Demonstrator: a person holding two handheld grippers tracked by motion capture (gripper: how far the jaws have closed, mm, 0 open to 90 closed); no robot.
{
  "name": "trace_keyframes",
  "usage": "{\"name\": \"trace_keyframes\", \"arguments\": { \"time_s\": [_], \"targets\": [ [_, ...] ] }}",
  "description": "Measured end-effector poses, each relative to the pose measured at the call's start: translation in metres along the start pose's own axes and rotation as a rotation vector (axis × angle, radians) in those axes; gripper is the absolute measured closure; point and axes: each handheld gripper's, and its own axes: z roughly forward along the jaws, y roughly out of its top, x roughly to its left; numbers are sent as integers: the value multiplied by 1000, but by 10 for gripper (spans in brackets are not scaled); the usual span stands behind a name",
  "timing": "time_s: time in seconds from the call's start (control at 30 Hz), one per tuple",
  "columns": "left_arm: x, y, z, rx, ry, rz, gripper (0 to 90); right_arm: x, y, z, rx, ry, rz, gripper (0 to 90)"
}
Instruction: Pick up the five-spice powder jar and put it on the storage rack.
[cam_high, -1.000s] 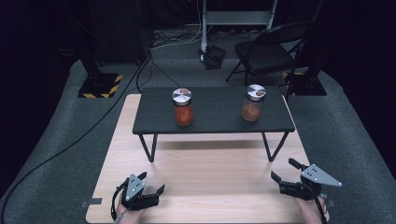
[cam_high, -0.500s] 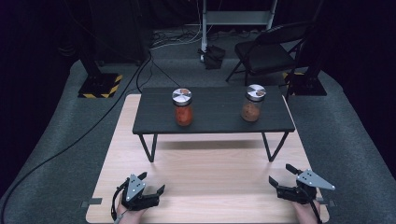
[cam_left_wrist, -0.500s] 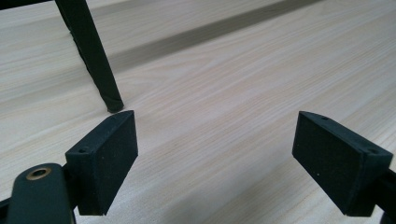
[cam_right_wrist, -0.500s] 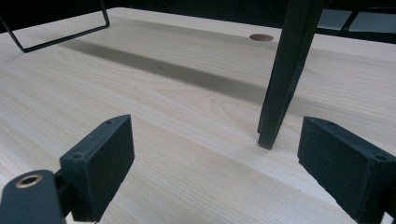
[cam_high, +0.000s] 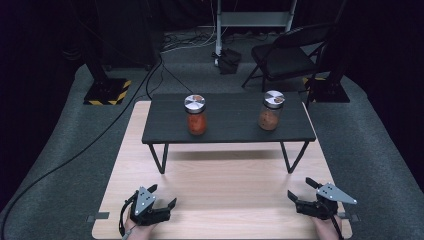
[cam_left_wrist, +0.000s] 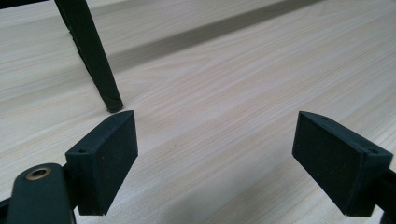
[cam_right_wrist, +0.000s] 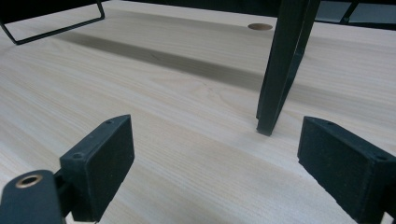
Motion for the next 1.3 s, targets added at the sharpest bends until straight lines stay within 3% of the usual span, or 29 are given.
{"name": "trace_keyframes", "arguments": {
  "time_s": [1.3],
  "targets": [
    [1,-2,-1,-11,-10,5,141,0,-3,-2,1,-19,3,94]
  ]
}}
